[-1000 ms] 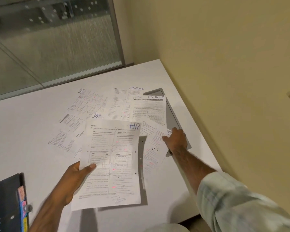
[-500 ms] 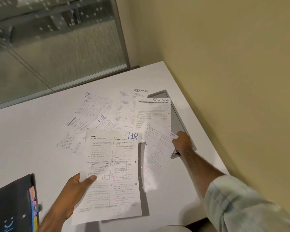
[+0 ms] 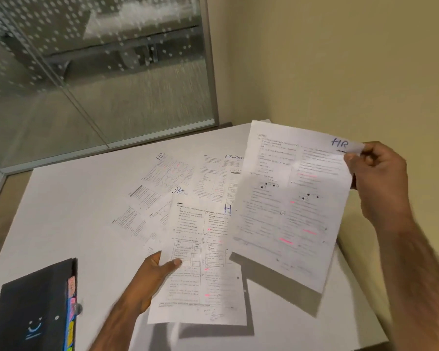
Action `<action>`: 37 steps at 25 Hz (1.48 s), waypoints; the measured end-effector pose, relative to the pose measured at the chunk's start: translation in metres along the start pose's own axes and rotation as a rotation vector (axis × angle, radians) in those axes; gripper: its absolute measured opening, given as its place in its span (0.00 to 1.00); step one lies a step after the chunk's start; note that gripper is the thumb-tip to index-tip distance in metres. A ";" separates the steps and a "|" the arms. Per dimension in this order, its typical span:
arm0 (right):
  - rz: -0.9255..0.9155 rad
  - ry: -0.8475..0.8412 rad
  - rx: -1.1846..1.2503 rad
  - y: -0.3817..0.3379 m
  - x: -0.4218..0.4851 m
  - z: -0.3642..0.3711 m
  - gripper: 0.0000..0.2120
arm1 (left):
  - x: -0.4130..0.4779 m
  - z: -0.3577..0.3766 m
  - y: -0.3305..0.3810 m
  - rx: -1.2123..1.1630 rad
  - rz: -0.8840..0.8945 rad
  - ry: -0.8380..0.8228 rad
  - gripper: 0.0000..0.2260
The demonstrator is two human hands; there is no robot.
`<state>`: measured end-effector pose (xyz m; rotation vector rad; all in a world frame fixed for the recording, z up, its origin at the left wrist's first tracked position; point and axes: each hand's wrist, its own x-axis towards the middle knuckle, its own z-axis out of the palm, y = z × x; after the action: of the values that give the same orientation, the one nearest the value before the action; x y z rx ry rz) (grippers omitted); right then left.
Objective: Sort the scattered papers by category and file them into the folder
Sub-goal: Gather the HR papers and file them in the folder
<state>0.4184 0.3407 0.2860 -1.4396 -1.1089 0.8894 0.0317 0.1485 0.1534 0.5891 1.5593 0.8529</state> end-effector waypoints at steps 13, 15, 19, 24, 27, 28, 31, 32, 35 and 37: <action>0.243 -0.267 -0.032 0.059 -0.104 0.102 0.06 | -0.040 0.017 0.012 -0.126 0.048 -0.232 0.08; 0.278 -0.269 -0.024 0.057 -0.107 0.103 0.05 | -0.046 0.017 0.009 -0.139 0.055 -0.276 0.10; 0.325 -0.257 0.012 0.055 -0.110 0.096 0.04 | -0.052 0.021 0.004 -0.172 0.036 -0.266 0.13; 0.530 -0.278 0.275 0.054 -0.126 0.084 0.15 | -0.060 0.026 0.002 -0.191 0.047 -0.283 0.16; 0.652 -0.593 0.280 0.062 -0.145 0.069 0.13 | -0.059 0.024 -0.001 -0.228 0.047 -0.249 0.15; 0.682 -0.678 0.280 0.065 -0.150 0.063 0.14 | -0.060 0.024 0.000 -0.255 0.042 -0.224 0.16; 0.644 -0.710 0.201 0.069 -0.165 0.063 0.12 | -0.062 0.020 -0.003 -0.198 0.068 -0.146 0.22; 0.605 -0.671 0.177 0.068 -0.169 0.066 0.12 | -0.062 0.019 -0.002 -0.115 0.123 -0.133 0.19; 0.462 -0.561 0.104 0.070 -0.175 0.084 0.11 | -0.055 0.020 -0.002 0.126 0.239 -0.026 0.11; 0.419 -0.506 0.057 0.075 -0.178 0.096 0.11 | -0.052 0.022 -0.003 0.143 0.281 0.061 0.08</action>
<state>0.2891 0.1987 0.1889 -1.4634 -1.1445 1.6362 0.0627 0.1106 0.1825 0.9088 1.6248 0.9820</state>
